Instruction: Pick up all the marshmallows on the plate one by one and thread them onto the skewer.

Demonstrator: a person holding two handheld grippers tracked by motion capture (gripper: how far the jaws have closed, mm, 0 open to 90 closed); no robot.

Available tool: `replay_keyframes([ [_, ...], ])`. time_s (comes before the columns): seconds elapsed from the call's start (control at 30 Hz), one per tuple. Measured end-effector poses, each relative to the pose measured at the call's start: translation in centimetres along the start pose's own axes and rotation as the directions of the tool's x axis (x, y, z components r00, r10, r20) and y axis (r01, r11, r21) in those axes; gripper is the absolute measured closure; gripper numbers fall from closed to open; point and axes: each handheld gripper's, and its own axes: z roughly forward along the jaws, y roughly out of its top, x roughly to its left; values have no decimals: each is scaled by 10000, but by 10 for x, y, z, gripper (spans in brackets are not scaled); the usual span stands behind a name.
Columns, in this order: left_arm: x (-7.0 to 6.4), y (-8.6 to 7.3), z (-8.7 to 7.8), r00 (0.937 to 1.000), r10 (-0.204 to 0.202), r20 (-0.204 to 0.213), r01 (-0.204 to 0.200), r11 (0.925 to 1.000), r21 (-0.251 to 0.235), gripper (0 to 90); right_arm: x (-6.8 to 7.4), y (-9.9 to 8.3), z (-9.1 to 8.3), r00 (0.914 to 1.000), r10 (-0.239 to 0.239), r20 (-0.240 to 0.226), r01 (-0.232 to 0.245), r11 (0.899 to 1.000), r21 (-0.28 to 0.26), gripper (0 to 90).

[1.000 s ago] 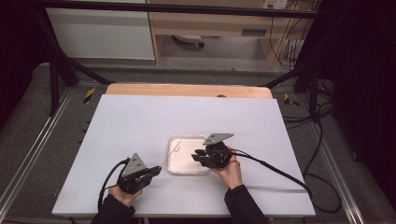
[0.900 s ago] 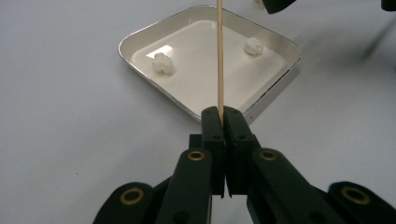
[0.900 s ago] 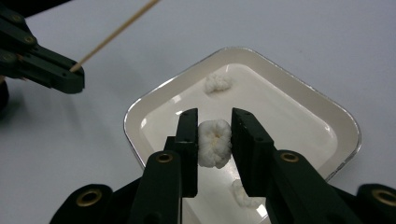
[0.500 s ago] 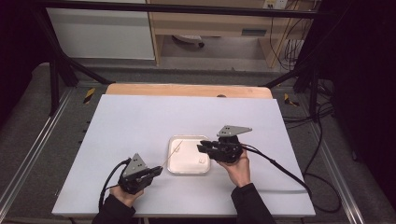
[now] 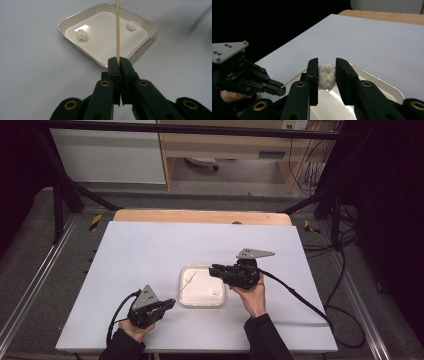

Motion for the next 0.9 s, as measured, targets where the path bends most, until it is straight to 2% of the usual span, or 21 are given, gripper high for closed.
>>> replay_keyframes([
  [0.4,-1,0,0,10000,21,50,-21,10000,-61,884,-3,7,16,9964,639,-563,-654,9975,-255,736],
  [0.9,-2,1,-2,10000,43,27,-43,9999,-138,884,-3,7,34,9920,892,-894,-901,9959,-57,741],
])
